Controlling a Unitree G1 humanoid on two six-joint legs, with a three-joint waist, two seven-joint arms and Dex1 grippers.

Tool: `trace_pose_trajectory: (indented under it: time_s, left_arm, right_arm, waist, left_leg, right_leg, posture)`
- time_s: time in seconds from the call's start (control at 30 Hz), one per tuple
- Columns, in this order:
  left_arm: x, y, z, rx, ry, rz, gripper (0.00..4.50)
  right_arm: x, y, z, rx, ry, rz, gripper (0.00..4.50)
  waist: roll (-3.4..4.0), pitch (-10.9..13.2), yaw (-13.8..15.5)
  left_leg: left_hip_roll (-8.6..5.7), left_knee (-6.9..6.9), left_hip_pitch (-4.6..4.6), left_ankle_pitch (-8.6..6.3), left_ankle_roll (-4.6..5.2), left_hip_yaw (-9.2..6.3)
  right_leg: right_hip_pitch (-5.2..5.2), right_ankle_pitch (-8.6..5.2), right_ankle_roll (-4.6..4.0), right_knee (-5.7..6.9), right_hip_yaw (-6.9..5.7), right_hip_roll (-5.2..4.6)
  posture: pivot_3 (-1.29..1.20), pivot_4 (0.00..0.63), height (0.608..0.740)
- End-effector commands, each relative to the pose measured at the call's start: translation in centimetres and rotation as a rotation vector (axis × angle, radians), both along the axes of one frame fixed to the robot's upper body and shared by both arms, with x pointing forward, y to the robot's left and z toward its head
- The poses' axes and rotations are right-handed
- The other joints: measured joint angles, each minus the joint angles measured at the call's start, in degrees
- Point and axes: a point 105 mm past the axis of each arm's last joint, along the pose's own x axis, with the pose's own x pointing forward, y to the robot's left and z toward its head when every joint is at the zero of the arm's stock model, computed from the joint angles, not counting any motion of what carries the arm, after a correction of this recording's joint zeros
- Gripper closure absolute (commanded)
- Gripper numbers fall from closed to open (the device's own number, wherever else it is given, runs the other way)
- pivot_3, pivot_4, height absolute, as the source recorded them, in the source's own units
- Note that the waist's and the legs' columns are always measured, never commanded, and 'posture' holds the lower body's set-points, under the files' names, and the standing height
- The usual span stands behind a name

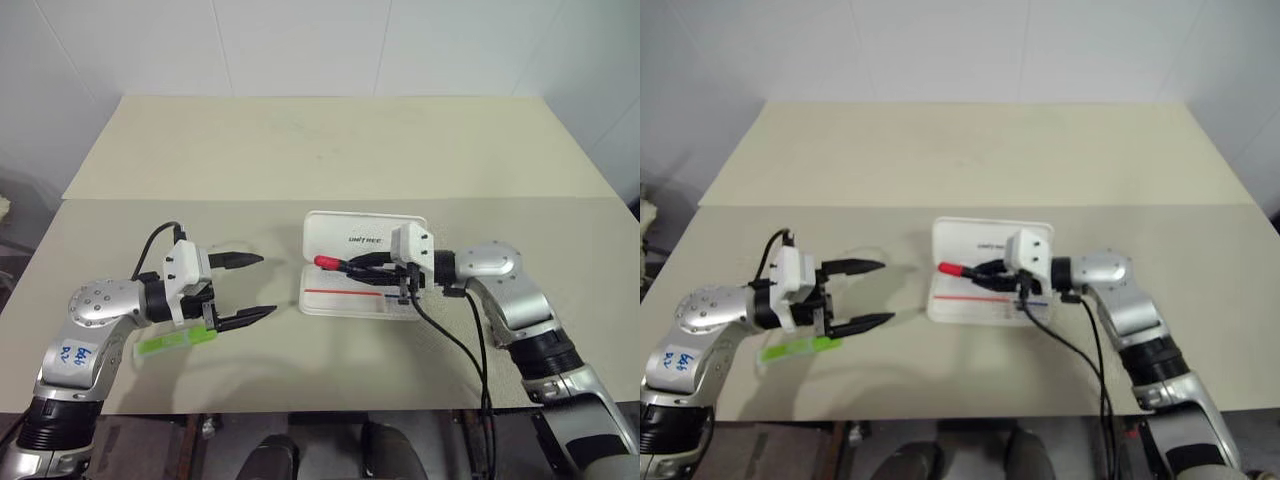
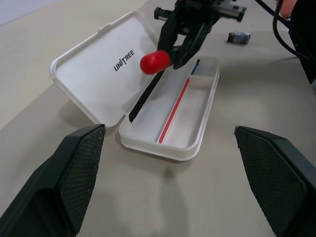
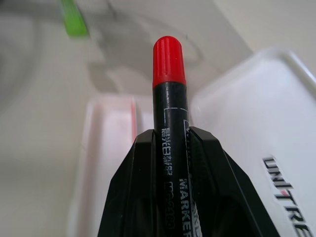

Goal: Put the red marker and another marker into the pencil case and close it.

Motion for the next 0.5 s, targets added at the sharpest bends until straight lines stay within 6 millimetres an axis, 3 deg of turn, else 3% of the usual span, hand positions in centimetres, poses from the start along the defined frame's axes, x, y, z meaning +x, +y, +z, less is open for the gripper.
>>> trace_pose_trajectory:
  time_s: [0.03,0.23,0.27,0.5]
  left_arm:
    - [-0.3,-0.2,0.7,-0.005,-0.047,0.000,0.00]
    - [-0.4,-0.3,0.7,-0.011,-0.049,0.010,0.00]
    - [-0.4,-0.3,0.7,-0.012,-0.050,0.012,0.00]
    - [-0.5,-0.5,0.8,-0.017,-0.052,0.015,0.00]
  right_arm:
    - [0.8,0.4,0.5,-0.018,-0.062,0.011,3.91]
    - [0.6,0.2,-0.7,-0.059,-0.039,0.045,3.91]
    - [0.5,0.1,-0.8,-0.063,-0.037,0.048,3.19]
    - [0.7,0.2,-0.7,-0.050,-0.043,0.036,0.68]
  waist:
    - [0.00,0.0,0.0]
    - [0.00,0.0,0.0]
    - [0.01,0.0,0.0]
    - [0.01,0.0,0.0]
  left_leg:
    - [0.00,0.00,0.00,0.00,0.00,0.00]
    - [-0.01,-0.01,-0.01,-0.01,-0.01,-0.04]
    - [-0.01,-0.01,-0.01,-0.01,0.00,-0.03]
    - [0.00,0.00,-0.01,-0.01,-0.01,-0.04]
  right_leg:
    - [0.00,0.00,0.00,0.01,0.00,0.00]
    - [-0.03,0.00,0.00,0.03,0.00,0.00]
    - [-0.03,0.00,0.00,0.03,0.01,0.00]
    - [-0.03,0.00,0.00,0.03,0.00,0.01]
  posture:
    - [0.00,0.150,0.740]
    - [0.00,0.150,0.740]
    - [0.00,0.150,0.740]
    - [0.00,0.150,0.740]
